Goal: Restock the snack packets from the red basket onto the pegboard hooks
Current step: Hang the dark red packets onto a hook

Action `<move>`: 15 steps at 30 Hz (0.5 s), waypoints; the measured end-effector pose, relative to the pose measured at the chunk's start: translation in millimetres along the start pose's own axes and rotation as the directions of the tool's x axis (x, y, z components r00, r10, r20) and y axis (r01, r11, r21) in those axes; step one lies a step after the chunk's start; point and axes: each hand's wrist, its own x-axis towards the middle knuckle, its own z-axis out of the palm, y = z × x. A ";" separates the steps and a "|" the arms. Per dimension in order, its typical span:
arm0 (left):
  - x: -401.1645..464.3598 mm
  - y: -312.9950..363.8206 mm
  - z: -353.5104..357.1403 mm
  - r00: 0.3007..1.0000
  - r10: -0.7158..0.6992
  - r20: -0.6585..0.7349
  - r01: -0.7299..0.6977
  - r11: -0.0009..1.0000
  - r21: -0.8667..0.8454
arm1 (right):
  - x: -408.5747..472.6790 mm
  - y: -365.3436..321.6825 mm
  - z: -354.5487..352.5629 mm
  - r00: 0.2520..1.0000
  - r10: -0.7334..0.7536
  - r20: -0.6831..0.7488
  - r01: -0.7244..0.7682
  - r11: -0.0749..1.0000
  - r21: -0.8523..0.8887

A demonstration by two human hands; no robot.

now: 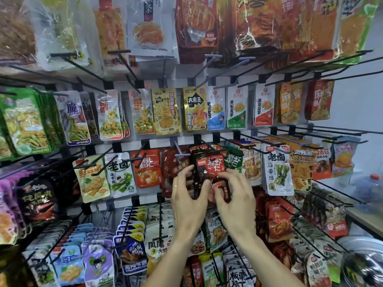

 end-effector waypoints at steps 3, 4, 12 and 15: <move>3.1 -9.6 -1.5 0.997 0.005 0.082 -0.005 1.000 0.011 | 7.9 5.6 12.5 0.998 0.031 0.053 -0.029 0.999 -0.028; 7.1 -10.1 -0.8 0.997 0.002 0.079 -0.004 1.000 0.017 | 11.6 5.4 15.6 0.998 0.034 0.059 -0.032 0.999 -0.035; 16.5 -15.5 -1.5 0.994 0.003 0.106 -0.012 0.996 0.090 | 23.8 4.2 22.1 0.995 0.069 0.066 -0.065 0.996 -0.061; 11.2 -14.8 -8.1 0.990 -0.005 0.141 -0.008 0.996 0.088 | 14.7 7.7 15.3 0.997 0.045 0.060 -0.042 0.998 -0.056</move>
